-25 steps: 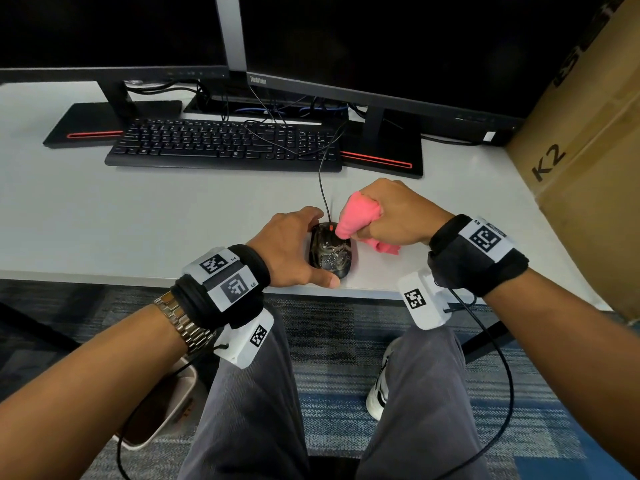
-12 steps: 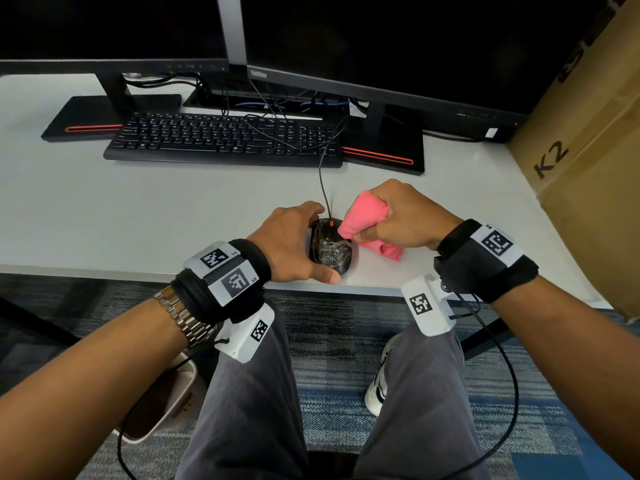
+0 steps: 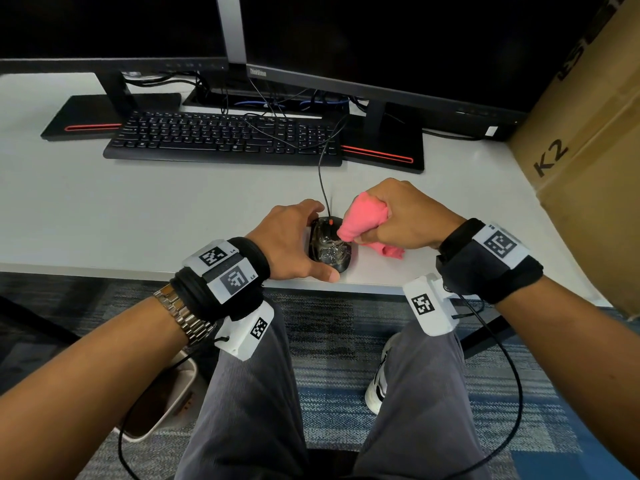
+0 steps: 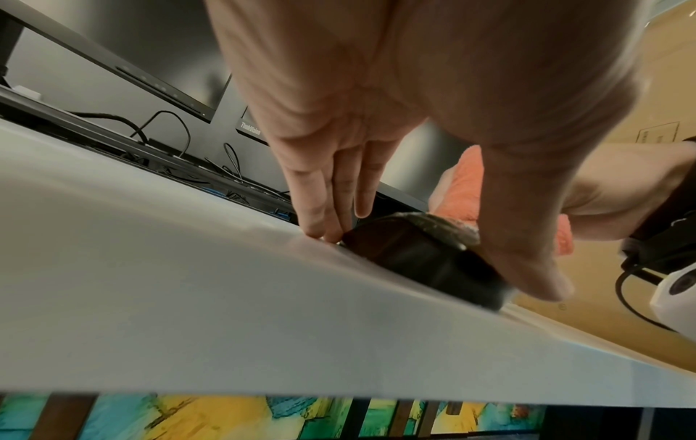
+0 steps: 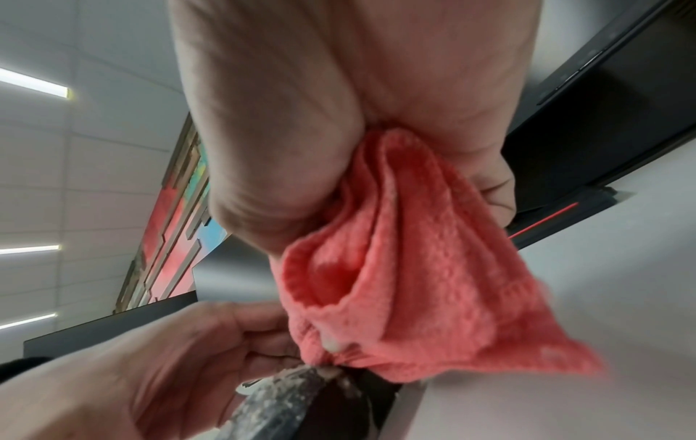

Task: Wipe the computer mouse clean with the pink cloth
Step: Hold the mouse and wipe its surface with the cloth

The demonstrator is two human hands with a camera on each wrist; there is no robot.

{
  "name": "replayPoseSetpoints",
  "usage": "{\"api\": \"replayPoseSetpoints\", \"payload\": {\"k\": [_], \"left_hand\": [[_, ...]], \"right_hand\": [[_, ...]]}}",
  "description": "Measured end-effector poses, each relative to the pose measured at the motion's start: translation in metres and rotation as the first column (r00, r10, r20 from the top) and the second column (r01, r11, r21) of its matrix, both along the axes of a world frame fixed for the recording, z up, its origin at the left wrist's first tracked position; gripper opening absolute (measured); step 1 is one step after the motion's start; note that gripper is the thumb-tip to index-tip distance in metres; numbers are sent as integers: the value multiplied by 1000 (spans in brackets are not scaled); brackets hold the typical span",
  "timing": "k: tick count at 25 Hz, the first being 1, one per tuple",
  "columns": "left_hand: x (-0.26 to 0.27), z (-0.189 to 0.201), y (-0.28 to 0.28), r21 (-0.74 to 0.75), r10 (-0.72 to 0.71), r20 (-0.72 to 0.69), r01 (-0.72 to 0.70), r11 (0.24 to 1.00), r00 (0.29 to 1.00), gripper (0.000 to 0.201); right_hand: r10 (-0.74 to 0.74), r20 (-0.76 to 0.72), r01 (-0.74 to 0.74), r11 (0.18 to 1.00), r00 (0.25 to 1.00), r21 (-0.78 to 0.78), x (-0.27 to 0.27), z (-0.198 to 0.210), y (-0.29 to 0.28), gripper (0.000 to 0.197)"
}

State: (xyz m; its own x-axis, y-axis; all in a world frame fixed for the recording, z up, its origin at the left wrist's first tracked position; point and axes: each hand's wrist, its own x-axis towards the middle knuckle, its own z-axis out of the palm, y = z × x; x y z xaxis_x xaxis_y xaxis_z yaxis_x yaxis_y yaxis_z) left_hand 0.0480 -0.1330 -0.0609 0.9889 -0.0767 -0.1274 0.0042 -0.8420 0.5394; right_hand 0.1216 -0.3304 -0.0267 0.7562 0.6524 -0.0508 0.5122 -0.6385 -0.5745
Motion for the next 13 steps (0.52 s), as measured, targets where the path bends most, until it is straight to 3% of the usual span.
{"api": "replayPoseSetpoints", "payload": {"k": [4,8,10,13], "left_hand": [[0,0,0,4,-1,3,1,1000,1000,116],[0,-2,0,-14,3,9,-3,1000,1000,117],[0,-2,0,-19,4,5,-4,1000,1000,117],[0,-2,1,-29,7,-1,-7,1000,1000,118]], "right_hand": [[6,6,-6,1000,1000,23,-5,3,0,36],[5,-27,-4,1000,1000,8,-6,3,-6,20],[-62,-53,65,997,997,41,1,-2,-10,17],[-159,-78,162,986,984,40,8,-13,-10,40]]}}
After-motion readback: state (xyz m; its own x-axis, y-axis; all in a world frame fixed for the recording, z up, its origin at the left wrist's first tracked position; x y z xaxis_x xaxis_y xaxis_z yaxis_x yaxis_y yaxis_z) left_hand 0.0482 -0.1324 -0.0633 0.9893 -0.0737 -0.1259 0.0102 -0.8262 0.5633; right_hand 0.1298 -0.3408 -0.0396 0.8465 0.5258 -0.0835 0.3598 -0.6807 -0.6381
